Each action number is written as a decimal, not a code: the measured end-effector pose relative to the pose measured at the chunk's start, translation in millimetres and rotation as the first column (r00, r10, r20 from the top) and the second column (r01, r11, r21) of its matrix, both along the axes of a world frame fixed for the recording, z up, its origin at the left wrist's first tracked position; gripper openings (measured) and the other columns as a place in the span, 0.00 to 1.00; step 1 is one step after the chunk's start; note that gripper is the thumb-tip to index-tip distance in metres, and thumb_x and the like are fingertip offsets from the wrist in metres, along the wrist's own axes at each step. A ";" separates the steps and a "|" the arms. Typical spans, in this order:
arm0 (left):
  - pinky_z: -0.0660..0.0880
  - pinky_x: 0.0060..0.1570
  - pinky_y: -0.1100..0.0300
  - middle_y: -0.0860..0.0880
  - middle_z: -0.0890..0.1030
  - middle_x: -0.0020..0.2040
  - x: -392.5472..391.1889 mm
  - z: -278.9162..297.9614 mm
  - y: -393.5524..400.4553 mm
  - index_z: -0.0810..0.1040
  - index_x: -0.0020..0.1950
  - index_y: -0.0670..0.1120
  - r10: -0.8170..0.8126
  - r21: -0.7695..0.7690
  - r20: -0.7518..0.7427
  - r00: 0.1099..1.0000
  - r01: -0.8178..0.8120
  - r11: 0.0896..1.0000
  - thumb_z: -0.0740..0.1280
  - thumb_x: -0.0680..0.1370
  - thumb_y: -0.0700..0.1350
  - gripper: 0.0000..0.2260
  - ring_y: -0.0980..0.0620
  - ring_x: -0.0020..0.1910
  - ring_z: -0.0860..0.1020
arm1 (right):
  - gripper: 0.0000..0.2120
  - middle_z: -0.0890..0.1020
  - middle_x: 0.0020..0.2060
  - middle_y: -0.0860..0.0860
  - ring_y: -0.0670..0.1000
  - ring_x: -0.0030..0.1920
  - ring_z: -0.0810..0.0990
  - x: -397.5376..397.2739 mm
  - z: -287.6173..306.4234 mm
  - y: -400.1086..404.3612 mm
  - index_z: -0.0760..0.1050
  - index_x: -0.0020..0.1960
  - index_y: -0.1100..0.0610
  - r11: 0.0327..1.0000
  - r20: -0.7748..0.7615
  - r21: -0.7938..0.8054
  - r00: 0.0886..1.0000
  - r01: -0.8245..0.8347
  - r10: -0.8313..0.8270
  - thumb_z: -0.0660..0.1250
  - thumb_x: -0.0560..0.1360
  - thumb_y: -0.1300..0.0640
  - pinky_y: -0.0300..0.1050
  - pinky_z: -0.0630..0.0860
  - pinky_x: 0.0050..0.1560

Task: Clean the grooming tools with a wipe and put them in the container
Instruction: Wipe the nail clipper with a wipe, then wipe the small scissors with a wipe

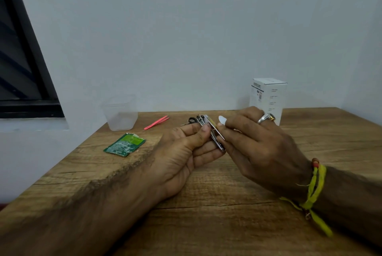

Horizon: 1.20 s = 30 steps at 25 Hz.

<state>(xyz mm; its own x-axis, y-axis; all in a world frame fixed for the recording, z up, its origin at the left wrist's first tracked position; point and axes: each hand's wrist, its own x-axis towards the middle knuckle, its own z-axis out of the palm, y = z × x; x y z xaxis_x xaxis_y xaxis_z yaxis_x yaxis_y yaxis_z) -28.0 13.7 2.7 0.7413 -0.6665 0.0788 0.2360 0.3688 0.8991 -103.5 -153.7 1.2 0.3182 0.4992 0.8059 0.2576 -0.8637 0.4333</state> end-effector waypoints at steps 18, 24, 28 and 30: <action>0.84 0.41 0.55 0.41 0.86 0.52 14.7 -3.4 3.4 0.78 0.62 0.37 0.091 0.138 0.108 0.990 -0.106 0.985 0.67 0.81 0.42 0.13 0.43 0.47 0.87 | 0.06 0.83 0.43 0.54 0.54 0.45 0.79 6.4 -5.8 -10.1 0.83 0.51 0.63 0.919 -0.119 0.391 0.988 -0.039 0.093 0.71 0.75 0.64 0.48 0.75 0.48; 0.84 0.40 0.55 0.37 0.83 0.51 11.1 -6.2 -4.6 0.79 0.62 0.37 0.140 0.185 0.192 0.971 -0.177 0.967 0.71 0.77 0.35 0.13 0.41 0.44 0.86 | 0.05 0.84 0.41 0.46 0.45 0.40 0.80 9.0 -0.9 -9.3 0.85 0.47 0.55 0.546 -0.203 0.838 0.944 0.029 0.261 0.75 0.72 0.61 0.40 0.77 0.41; 0.85 0.41 0.53 0.44 0.80 0.44 14.2 -7.0 -4.5 0.78 0.63 0.38 0.221 0.185 0.260 0.940 -0.273 0.944 0.70 0.79 0.34 0.13 0.43 0.41 0.86 | 0.07 0.85 0.40 0.46 0.47 0.41 0.82 15.6 5.0 -1.6 0.85 0.48 0.53 0.397 -0.200 0.914 0.943 0.081 0.267 0.76 0.71 0.61 0.46 0.81 0.45; 0.85 0.43 0.50 0.46 0.81 0.42 17.6 -5.9 -2.8 0.79 0.63 0.38 0.267 0.215 0.343 0.900 -0.352 0.911 0.70 0.79 0.35 0.12 0.43 0.42 0.86 | 0.12 0.84 0.37 0.47 0.47 0.40 0.82 34.3 15.3 5.7 0.84 0.53 0.54 0.351 -0.175 0.933 0.953 0.080 0.247 0.76 0.70 0.61 0.44 0.81 0.45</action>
